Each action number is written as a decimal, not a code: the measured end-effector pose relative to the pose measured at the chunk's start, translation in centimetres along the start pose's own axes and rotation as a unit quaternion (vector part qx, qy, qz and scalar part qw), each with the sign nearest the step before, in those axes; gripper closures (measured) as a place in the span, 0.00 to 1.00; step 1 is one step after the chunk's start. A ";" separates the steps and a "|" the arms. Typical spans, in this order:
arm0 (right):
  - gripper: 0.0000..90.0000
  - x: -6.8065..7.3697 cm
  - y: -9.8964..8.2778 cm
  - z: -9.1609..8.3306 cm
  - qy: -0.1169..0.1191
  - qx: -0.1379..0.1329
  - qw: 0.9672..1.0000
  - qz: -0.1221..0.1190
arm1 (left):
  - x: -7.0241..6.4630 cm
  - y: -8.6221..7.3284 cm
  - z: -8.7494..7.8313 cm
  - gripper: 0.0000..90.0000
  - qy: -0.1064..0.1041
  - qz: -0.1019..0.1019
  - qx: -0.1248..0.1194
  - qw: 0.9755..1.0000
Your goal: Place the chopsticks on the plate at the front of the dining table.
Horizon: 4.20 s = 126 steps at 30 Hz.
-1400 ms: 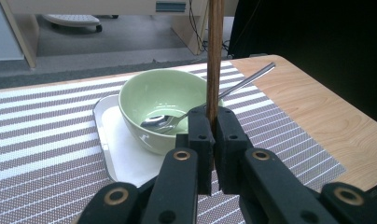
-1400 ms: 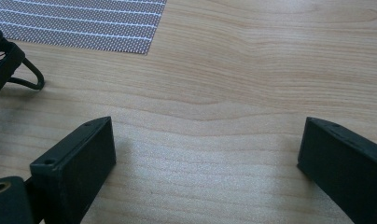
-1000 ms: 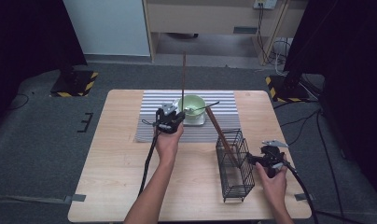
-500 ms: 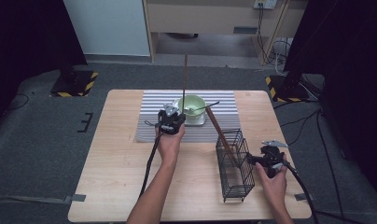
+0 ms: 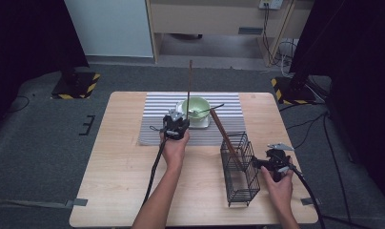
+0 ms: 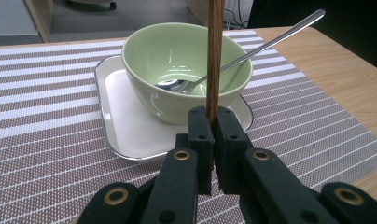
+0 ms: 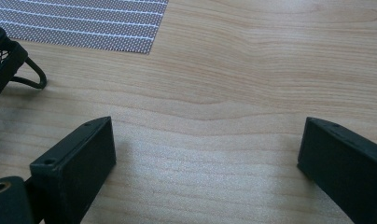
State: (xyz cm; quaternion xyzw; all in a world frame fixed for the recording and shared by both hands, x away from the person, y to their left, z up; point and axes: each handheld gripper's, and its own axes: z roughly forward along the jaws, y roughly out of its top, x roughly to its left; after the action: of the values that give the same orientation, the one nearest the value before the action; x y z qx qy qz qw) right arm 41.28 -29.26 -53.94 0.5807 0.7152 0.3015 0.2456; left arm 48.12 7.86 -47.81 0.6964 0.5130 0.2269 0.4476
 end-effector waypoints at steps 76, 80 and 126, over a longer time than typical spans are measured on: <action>0.05 0.1 -0.1 -0.1 0.002 0.000 1.000 -0.001 | 2.8 -3.6 1.1 0.95 0.042 -0.061 0.045 0.996; 0.05 0.1 -0.1 -0.1 0.003 0.000 1.000 -0.001 | 2.8 -3.6 1.1 0.95 0.043 -0.059 0.047 0.996; 0.05 0.1 -0.1 -0.1 0.003 0.000 1.000 -0.001 | 3.2 -4.2 0.6 0.95 0.053 -0.073 0.049 0.995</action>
State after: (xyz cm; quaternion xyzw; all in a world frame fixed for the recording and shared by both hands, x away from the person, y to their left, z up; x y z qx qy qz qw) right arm 41.16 -29.19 -53.93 0.5790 0.7165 0.3032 0.2438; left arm 47.59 10.88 -52.18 0.6649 0.5962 0.2053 0.4004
